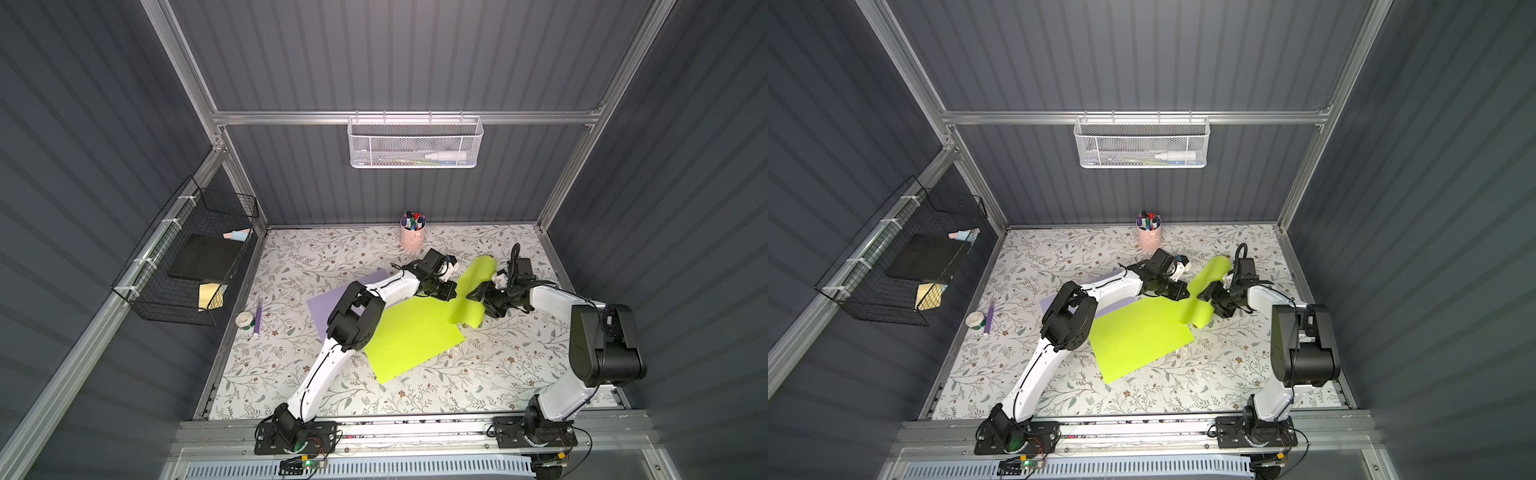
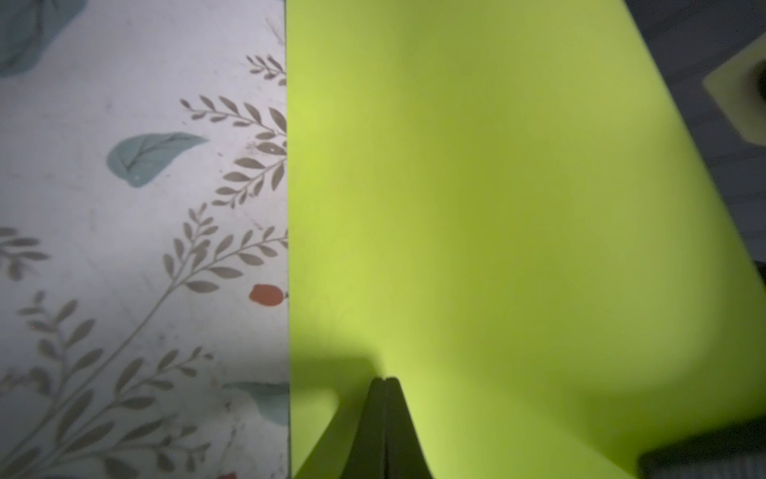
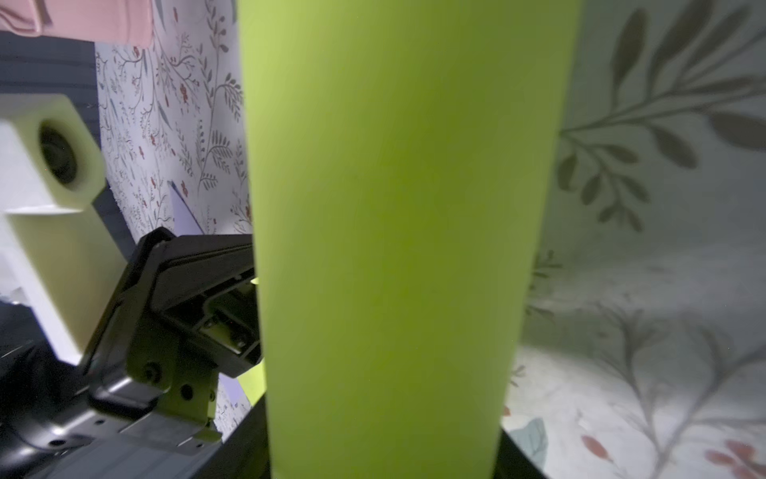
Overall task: Fold the rectangular paper in half along the long edge
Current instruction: Pick up the paper from the center of the board.
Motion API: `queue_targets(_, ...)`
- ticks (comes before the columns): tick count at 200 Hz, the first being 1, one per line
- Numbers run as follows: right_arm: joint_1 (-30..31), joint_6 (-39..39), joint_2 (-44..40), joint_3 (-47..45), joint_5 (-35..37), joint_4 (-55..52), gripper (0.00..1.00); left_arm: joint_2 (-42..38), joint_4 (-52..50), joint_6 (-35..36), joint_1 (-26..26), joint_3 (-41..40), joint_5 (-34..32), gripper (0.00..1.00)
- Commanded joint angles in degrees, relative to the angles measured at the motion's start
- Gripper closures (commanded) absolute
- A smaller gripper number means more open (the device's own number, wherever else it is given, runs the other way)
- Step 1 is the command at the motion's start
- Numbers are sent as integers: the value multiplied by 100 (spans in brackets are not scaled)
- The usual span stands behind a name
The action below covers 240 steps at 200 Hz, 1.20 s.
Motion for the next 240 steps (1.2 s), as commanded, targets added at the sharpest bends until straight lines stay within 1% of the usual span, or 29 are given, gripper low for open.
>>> queue_targets(1,-48,-17,-257,-102,380,-226,43,270,-823,44,3,-286,-249,95)
queue_targets(25,-156,16,-511,-169,612,-373,44,277,-823,44,3,-306,-249,95)
queue_targets(55,-277,3,-783,-265,610,-420,44,291,-823,44,3,-294,-233,95)
queue_targets(111,-276,31,-825,-239,657,-415,45,282,-832,47,3,-294,-228,94)
queue_targets(175,-283,107,-1278,-285,1191,-589,46,308,-849,44,4,-299,-230,94)
queue_targets(200,-278,115,-1409,-313,1226,-607,46,311,-857,44,3,-296,-230,94)
queue_targets(220,-279,161,-1345,-318,1225,-573,49,315,-858,44,3,-295,-232,94)
queue_targets(224,-277,169,-1325,-319,1428,-585,50,318,-858,44,7,-294,-230,94)
queue_targets(240,-281,218,-1287,-335,1477,-556,52,311,-858,51,3,-307,-227,94)
